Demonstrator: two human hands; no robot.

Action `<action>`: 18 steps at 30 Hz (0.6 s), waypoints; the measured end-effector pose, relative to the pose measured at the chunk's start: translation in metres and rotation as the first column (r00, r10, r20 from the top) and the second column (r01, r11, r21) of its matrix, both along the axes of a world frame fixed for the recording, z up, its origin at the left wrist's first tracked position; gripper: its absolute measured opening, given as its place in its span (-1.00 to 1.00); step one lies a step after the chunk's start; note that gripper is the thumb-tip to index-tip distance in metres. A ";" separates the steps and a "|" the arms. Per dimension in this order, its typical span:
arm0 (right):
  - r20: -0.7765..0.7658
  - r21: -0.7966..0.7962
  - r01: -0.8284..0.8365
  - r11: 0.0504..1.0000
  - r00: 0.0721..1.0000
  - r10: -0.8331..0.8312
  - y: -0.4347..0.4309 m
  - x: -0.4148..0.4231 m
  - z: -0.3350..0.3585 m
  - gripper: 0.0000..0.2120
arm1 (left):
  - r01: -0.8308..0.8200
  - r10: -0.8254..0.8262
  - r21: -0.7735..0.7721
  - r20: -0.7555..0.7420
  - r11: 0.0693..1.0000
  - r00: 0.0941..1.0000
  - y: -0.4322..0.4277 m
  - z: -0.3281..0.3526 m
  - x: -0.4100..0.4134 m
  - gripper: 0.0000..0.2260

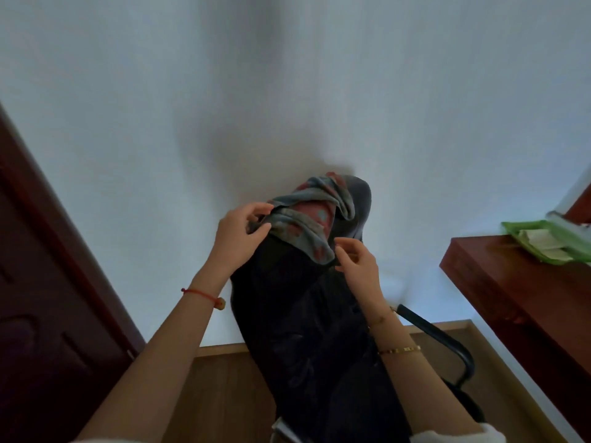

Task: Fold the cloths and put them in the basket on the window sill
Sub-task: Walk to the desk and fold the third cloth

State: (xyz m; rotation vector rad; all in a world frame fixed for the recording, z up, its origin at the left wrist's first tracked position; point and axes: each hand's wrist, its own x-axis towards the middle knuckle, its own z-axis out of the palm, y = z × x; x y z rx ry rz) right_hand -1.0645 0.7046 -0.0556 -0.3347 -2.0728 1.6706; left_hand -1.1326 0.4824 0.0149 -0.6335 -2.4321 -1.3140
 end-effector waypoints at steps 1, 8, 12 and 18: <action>0.008 0.008 0.008 1.000 1.000 -0.008 0.002 -0.008 -0.003 -0.82 | -0.002 0.000 -0.064 -0.030 0.998 1.000 0.001 0.001 -0.011 -0.72; 0.126 -0.061 0.032 0.998 0.992 -0.025 0.005 -0.048 -0.021 -0.77 | 0.025 -0.052 -0.309 -0.078 0.951 0.996 0.008 -0.001 -0.063 -0.70; 0.139 -0.099 0.046 0.994 0.990 -0.032 0.007 -0.062 -0.029 -0.84 | 0.100 -0.131 -0.366 -0.062 0.925 0.989 0.015 -0.004 -0.079 -0.69; 0.182 -0.065 0.018 0.998 0.983 -0.006 0.012 -0.059 -0.031 -0.83 | 0.080 -0.192 -0.579 -0.134 0.811 0.972 0.022 -0.001 -0.089 -0.72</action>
